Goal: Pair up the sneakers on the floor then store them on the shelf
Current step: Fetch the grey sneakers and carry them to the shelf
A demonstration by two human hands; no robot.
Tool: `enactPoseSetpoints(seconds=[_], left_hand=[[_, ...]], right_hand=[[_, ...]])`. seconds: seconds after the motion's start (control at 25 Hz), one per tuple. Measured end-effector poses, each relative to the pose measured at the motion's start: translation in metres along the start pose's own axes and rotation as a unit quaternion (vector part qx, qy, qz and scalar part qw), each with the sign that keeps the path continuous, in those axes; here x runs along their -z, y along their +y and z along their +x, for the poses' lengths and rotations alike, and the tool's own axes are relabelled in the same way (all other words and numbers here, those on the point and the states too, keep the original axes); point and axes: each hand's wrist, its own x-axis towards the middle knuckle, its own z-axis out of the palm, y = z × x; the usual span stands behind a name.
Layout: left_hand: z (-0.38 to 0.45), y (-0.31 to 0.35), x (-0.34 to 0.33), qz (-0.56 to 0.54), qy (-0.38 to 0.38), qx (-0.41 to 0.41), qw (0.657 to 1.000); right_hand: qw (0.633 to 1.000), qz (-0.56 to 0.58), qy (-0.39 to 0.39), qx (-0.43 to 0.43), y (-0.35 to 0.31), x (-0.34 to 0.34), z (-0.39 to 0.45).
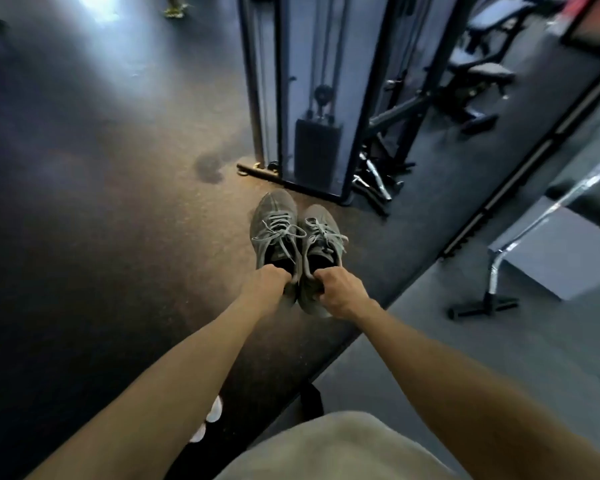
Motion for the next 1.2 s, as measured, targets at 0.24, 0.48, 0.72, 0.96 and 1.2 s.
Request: enactPoseSetpoints(seconds=[0.24,0.48,0.72,0.96,1.2], left_hand=[[-0.006,0.098,-0.012,0.003,-0.027,-0.157,0.987],[-0.015,0.227,-0.038,0.051,-0.075,-0.310,0.946],[-0.032,0.399,-0.085,0.106,-0.115,-0.408,0.900],[-0.065,0.578,-0.122,0.163,-0.142,-0.458,0.862],[-0.074,0.725,-0.146,0.199,-0.159,-0.506,0.824]], right_hand=[[0.984,0.070,0.048,-0.155,0.066,-0.003,-0.098],[0.943,0.120,0.102,-0.292,0.148,-0.020,-0.205],[0.890,0.161,0.144,-0.401,0.263,-0.037,-0.323],[0.849,0.180,0.156,-0.471,0.388,-0.045,-0.442],[0.811,0.206,0.187,-0.515,0.495,-0.038,-0.525]])
